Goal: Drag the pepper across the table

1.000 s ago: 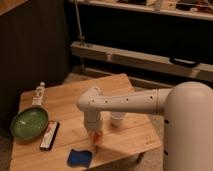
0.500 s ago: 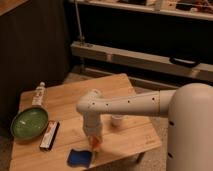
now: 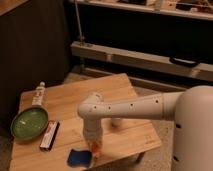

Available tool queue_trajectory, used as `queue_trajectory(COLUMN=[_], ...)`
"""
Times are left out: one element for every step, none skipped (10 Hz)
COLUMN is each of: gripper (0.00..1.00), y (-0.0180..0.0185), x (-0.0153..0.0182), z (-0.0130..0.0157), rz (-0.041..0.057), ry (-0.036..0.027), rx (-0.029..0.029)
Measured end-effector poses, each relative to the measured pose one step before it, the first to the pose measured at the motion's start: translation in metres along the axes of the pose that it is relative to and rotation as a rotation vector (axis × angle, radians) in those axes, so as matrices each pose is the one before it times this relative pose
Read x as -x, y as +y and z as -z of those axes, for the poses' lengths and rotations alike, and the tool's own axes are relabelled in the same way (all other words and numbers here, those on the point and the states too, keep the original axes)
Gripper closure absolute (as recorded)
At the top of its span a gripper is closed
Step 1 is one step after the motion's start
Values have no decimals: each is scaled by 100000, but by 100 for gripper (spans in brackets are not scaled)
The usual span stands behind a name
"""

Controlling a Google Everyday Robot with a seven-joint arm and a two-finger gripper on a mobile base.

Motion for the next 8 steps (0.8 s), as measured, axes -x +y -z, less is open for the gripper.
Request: queue_trajectory(gripper=[90,90,90,90,90,90,90,90], y=[18,144,68,-58,-210,-30,-49,-32], x=[-505,-418,-746,-532,-654,-643,-866,-741], z=[-326,-222,-296,-208,-145,18,81,76], rz=[-300,-333,-289,-24,203,69,156,269], ry=[233,240,436,417,740,758,1063,842], rx=[-1630,-909,-1468,-1119,-1327,-741,-714,-340])
